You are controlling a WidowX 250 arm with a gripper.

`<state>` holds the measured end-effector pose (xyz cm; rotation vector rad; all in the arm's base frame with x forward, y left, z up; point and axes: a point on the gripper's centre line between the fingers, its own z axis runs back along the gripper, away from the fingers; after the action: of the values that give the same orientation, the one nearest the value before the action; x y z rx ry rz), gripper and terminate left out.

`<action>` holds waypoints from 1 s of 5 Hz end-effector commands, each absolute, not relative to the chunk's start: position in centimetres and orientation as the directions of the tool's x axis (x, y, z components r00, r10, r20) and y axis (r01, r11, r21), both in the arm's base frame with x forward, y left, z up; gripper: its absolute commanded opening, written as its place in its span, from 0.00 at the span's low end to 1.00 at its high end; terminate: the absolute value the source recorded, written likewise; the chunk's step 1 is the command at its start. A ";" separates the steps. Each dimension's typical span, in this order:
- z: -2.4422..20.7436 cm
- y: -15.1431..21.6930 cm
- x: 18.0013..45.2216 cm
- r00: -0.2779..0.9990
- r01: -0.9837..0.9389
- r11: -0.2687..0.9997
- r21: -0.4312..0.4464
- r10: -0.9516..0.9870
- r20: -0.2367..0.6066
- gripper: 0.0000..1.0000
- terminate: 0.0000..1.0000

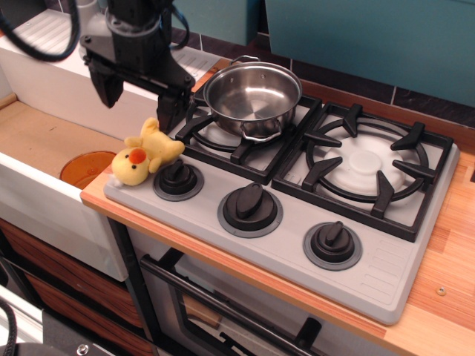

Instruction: Put pan on stove and put stuffedduck in pan

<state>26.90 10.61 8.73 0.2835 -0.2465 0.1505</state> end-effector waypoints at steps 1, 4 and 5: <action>8.9 10.3 26.4 0.938 -0.214 0.936 0.278 0.117 0.326 1.00 0.00; 5.5 12.5 25.9 0.918 -0.214 0.937 0.275 0.096 0.385 1.00 0.00; 4.7 13.1 25.2 0.915 -0.232 0.931 0.282 0.111 0.388 1.00 0.00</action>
<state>24.79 12.97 4.33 0.3211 -0.3636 0.1769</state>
